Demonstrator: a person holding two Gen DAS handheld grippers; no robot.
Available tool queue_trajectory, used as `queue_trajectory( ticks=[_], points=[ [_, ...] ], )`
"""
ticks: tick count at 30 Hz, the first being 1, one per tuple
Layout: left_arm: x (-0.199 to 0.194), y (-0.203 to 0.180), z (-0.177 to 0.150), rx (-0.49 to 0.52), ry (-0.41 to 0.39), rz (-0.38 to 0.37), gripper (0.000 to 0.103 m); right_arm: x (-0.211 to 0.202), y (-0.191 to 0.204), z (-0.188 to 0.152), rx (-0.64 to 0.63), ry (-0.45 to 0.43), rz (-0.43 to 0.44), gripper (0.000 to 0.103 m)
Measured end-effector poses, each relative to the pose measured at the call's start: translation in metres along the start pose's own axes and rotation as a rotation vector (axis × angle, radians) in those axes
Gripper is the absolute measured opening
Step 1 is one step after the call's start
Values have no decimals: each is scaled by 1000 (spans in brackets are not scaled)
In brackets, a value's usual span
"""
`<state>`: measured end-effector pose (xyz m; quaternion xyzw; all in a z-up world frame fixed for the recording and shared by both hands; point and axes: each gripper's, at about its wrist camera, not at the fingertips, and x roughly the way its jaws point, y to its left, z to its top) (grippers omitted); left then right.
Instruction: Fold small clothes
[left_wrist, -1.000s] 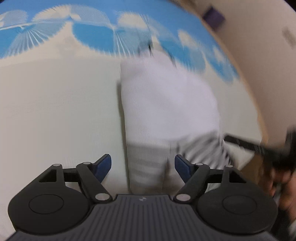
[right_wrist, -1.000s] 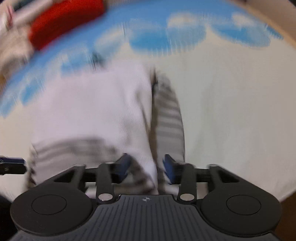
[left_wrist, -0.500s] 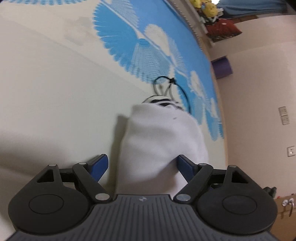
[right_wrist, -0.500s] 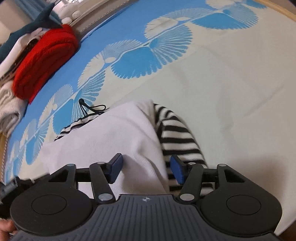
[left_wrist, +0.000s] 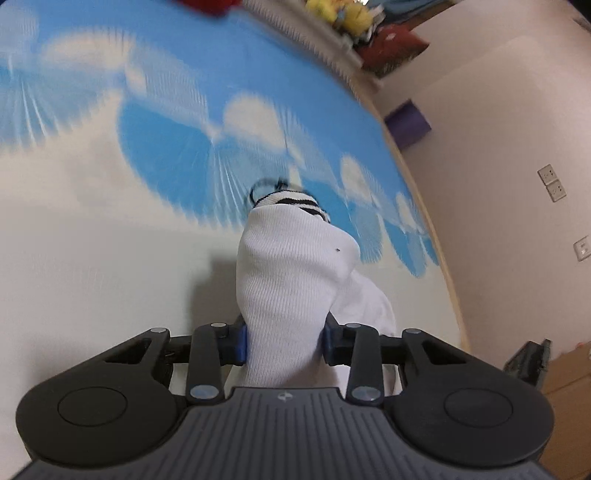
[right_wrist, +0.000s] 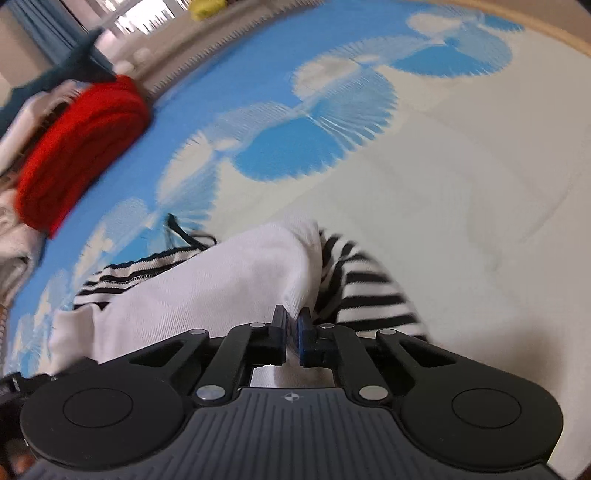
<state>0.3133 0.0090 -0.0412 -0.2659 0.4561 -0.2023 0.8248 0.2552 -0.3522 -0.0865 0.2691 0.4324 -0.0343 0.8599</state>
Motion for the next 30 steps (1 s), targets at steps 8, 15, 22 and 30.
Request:
queue_trajectory(
  ticks=[8,15,22,30],
  points=[
    [-55,69,35,-44,-97,205,63,11,91,-22,-206,-123,145,5],
    [-87,50,15,73,-113,216,63,40,111,-10,-250,-109,94,5],
    [-29,36,-40,327,174,421,75,77,110,-12,-273,9,27,12],
    [-82,13,-46,278,122,275,69,24,95,-5,-306,51,179,45]
  ],
)
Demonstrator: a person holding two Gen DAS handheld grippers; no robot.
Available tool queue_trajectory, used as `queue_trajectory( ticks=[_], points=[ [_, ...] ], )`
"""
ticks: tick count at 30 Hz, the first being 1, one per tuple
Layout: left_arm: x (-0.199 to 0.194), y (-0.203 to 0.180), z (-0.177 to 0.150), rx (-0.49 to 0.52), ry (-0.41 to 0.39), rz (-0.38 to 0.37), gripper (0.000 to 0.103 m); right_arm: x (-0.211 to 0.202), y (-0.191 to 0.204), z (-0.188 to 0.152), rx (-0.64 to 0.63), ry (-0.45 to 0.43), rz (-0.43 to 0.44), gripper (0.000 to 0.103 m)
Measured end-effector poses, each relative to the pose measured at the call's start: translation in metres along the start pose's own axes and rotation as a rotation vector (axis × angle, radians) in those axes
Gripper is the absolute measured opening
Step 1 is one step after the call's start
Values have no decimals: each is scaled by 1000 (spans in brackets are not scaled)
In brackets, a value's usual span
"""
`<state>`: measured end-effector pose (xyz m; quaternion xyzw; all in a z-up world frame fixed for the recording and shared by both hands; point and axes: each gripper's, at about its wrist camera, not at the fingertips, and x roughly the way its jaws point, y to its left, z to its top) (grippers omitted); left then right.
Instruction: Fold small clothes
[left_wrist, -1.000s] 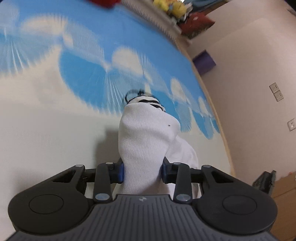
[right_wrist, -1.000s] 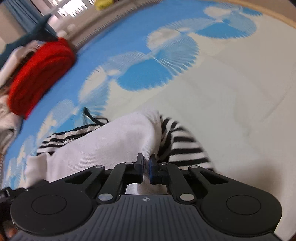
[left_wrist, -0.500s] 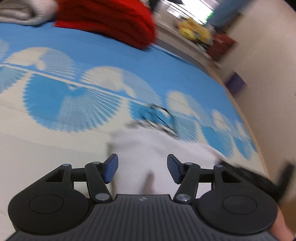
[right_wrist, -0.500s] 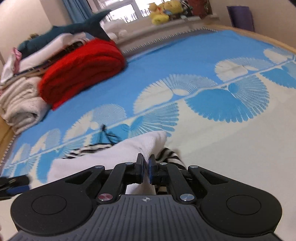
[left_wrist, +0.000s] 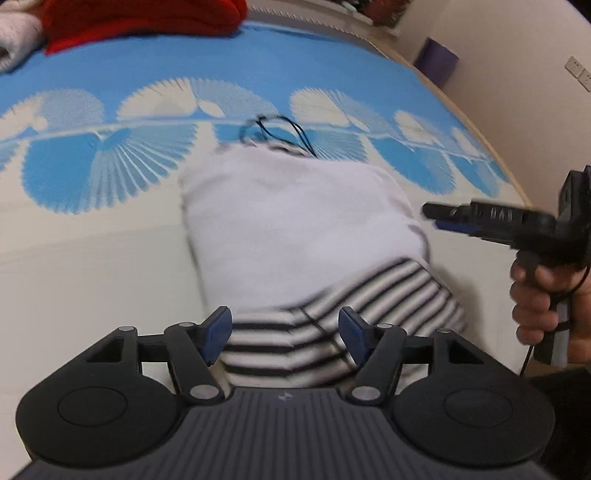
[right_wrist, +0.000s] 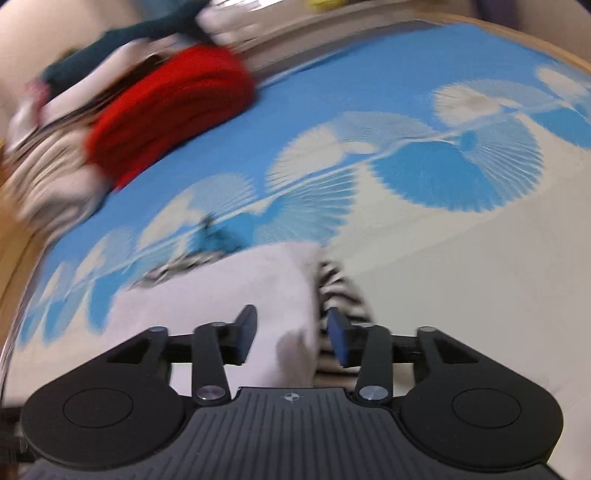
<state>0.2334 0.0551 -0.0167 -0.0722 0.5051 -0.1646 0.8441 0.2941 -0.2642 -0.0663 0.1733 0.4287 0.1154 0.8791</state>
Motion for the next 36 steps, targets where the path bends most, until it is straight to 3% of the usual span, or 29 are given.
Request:
queue_trajectory(
  ticks=[2,3,4,5,7,9,12,15,18,22,26,28,32,36],
  points=[
    [26,-7,-11,48,82,52,69,4,5,-13,-103,101,34,45],
    [41,-7,-17,80,120,110,74,10,6,-22,-147,151,4,45],
    [51,-6,-24,80,141,151,79,17,6,-31,-193,195,-61,45],
    [49,-2,-24,29,137,146,78,25,3,-41,-234,233,-154,45],
    [30,-2,-17,-31,120,150,70,25,-6,-47,-225,251,-252,45],
    [-4,-12,-16,7,23,214,73,3,-13,-42,-155,202,-246,44],
    [-51,-31,-30,33,-81,292,85,-47,-5,-28,-138,59,-214,47],
    [-87,-54,-57,29,-163,315,92,-95,9,-29,-140,-48,-173,62],
    [-109,-78,-87,1,-232,334,92,-137,28,-54,-186,-120,-120,77],
    [-118,-108,-127,-74,-266,364,93,-175,46,-106,-259,-187,-105,80],
    [-112,-121,-161,-130,-252,371,93,-195,55,-139,-233,-208,-85,80],
    [-105,-127,-167,-137,-229,388,93,-193,63,-154,-279,-198,-124,80],
    [-99,-137,-168,-96,-268,373,93,-189,70,-160,-353,-192,-143,80],
    [-92,-141,-168,-89,-290,352,93,-183,67,-161,-335,-184,-157,80]
  ],
)
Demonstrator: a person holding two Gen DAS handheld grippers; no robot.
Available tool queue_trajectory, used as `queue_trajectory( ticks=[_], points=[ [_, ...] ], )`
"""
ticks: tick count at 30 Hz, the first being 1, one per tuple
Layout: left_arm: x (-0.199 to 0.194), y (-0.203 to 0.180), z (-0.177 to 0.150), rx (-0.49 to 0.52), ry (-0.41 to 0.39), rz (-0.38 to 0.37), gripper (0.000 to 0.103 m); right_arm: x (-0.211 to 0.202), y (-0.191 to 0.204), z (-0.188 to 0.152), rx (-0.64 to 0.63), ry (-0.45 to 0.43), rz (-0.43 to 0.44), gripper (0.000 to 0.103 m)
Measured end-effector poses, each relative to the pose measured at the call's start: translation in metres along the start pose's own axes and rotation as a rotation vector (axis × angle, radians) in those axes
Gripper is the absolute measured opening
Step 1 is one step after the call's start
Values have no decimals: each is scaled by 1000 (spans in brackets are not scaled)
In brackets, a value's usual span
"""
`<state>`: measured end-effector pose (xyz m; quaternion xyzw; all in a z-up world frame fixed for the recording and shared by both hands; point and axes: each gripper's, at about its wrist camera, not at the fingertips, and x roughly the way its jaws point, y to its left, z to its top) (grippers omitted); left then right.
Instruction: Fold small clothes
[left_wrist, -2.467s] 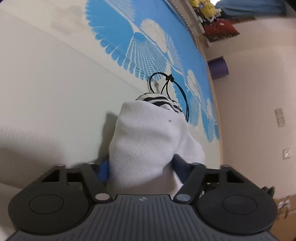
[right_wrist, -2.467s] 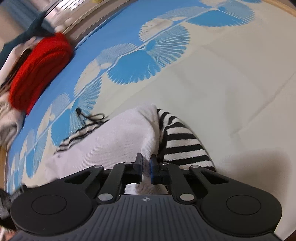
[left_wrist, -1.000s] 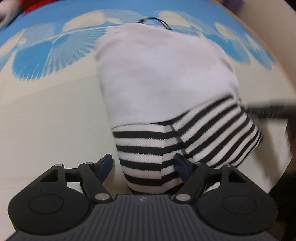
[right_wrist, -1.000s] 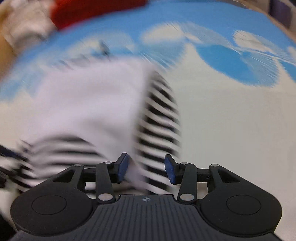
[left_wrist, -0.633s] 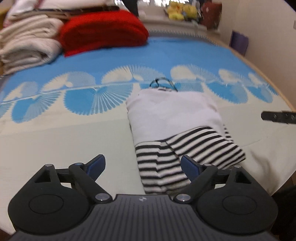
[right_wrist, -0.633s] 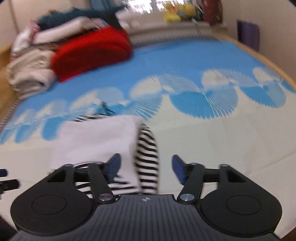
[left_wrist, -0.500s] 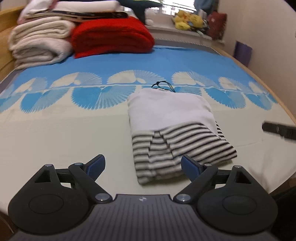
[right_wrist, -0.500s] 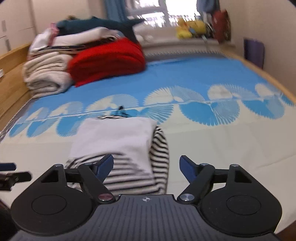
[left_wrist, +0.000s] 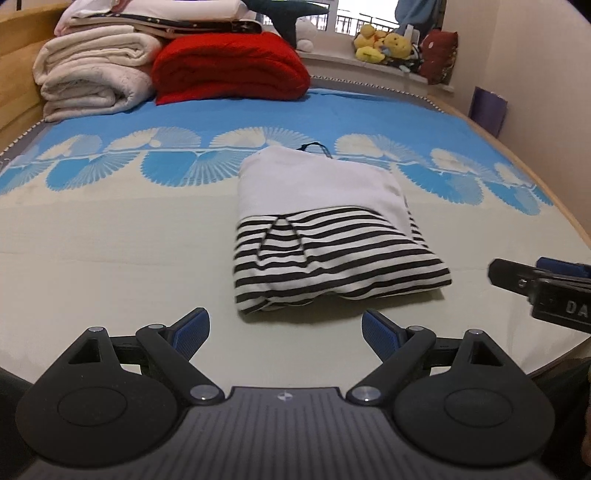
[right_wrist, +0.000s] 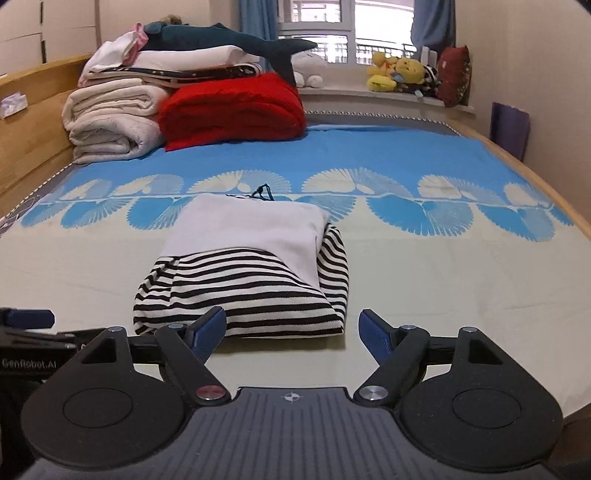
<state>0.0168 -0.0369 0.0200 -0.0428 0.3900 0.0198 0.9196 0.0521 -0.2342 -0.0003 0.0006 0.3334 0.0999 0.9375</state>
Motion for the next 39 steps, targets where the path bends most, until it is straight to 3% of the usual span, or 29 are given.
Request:
queue_trajectory(
  ticks=[7,12,16,24,39],
  points=[
    [3,2,3,-17,-24,-15,93,5,4,-1,13,1,22,80],
    [4,5,5,-33,-57,14,93,8,7,0,-3,-7,32,81],
    [3,3,7,-22,-84,28,93,9,9,0,-6,-18,35,91],
    [13,2,12,-45,-60,18,93,11,23,-2,-81,-45,28,102],
    [22,0,12,-48,-35,40,93,24,24,0,-60,-9,36,102]
  ],
)
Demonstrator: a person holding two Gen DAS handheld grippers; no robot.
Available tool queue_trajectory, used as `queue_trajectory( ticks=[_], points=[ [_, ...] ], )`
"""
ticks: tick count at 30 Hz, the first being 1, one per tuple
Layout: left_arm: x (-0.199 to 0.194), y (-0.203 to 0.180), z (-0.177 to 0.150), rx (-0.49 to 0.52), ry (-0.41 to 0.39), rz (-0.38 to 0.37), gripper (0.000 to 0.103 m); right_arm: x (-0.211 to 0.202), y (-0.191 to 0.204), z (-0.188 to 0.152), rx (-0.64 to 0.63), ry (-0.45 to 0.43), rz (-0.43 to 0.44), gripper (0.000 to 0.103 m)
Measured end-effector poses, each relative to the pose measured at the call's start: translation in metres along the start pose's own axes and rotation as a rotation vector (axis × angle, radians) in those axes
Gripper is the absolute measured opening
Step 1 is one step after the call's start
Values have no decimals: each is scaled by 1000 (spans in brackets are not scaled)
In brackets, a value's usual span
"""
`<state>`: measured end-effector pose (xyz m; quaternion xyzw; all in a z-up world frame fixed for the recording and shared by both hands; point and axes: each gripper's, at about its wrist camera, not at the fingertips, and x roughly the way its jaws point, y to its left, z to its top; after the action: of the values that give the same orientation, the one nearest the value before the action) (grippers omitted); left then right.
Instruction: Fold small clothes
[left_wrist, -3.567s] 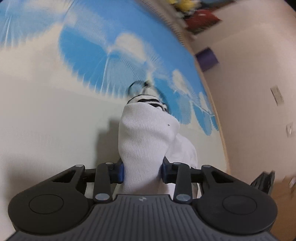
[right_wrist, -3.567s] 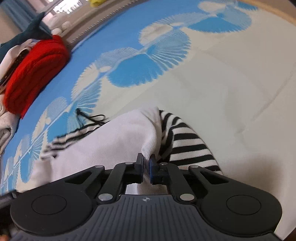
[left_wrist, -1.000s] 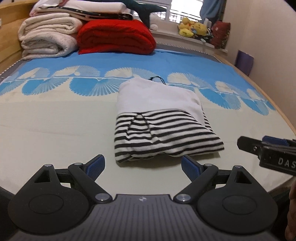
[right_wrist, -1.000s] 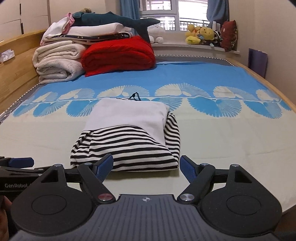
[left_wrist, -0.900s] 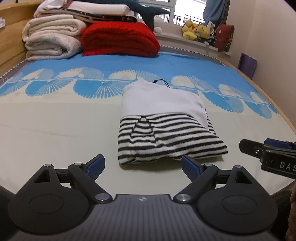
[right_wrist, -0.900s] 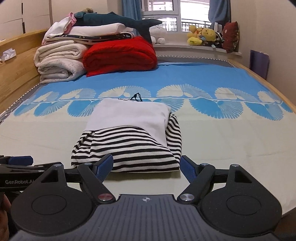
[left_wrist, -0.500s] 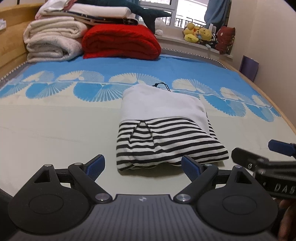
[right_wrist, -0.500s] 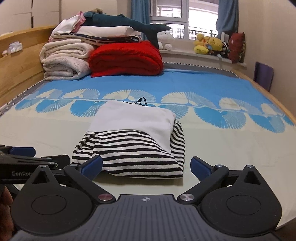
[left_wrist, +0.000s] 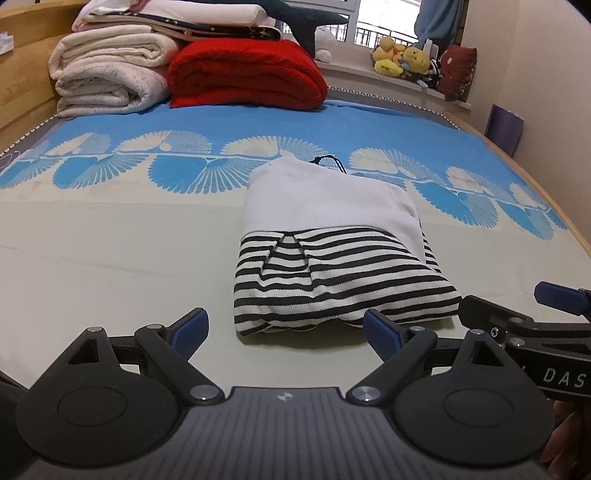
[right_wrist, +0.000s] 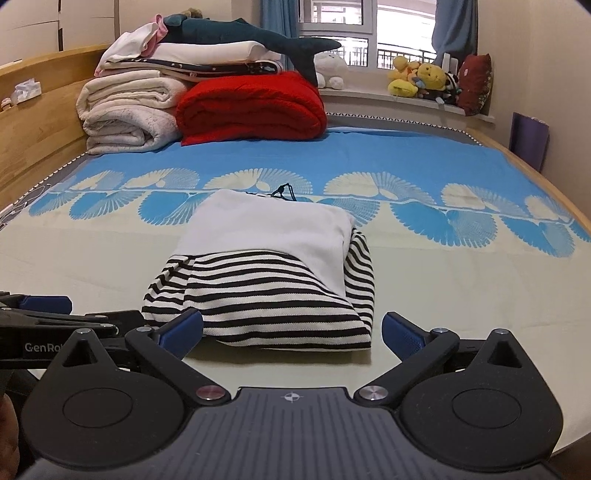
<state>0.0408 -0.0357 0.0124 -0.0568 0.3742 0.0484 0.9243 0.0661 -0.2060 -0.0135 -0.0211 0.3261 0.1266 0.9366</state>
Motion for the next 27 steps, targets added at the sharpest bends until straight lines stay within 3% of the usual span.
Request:
queue_trajectory(
  ticks=[27],
  points=[
    [-1,-1,-1,11,-8,3,94,3,1,-2,-13,3,14,102]
  ],
)
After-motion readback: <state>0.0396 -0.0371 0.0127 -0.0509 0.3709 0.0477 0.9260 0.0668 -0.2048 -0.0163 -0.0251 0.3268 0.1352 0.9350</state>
